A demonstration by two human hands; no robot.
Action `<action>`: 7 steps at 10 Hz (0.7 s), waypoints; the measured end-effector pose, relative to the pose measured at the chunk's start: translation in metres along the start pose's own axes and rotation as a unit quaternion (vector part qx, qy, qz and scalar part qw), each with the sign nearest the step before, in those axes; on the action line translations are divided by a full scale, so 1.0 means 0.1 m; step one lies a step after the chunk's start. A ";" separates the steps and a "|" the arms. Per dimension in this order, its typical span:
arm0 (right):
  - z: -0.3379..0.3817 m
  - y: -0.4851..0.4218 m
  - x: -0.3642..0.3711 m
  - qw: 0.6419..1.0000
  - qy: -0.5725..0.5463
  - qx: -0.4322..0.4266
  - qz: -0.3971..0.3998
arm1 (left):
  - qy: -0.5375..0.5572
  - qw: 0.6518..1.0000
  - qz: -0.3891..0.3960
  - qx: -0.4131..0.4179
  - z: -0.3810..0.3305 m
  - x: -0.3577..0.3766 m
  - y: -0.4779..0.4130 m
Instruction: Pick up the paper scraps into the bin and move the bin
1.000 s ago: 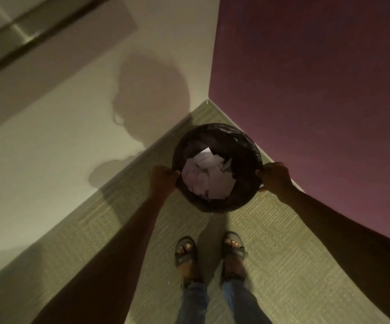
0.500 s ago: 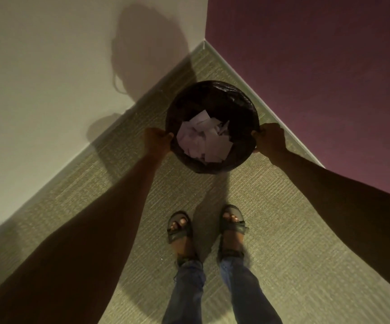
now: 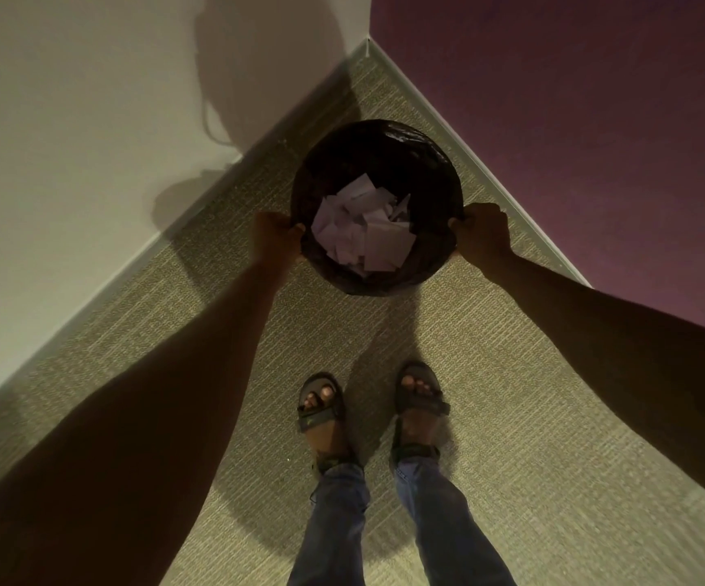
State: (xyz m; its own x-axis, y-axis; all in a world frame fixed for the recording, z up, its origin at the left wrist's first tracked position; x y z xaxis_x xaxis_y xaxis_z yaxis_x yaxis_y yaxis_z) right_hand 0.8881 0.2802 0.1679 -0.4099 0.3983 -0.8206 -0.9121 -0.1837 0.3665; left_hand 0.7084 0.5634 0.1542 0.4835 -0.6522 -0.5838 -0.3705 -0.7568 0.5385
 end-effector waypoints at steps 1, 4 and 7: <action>0.00 0.01 0.01 1.000 0.003 -0.002 -0.003 | 0.002 1.000 -0.001 -0.002 0.03 0.00 -0.02; 0.16 0.26 -0.07 0.998 0.052 -0.017 -0.041 | -0.209 0.961 -0.077 0.166 -0.20 -0.14 0.36; 0.70 0.79 0.09 0.938 0.114 -0.320 -0.067 | -0.296 0.857 -0.045 0.420 -0.42 0.22 0.97</action>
Point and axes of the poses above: each hand's wrist, its own y-axis away from the middle knuckle, its own x-axis out of the palm, z = x × y, the point moved 6 cm from there along -y, towards the middle knuckle, and after that the axes turned 8 degrees about -z, right-handed, at the moved point
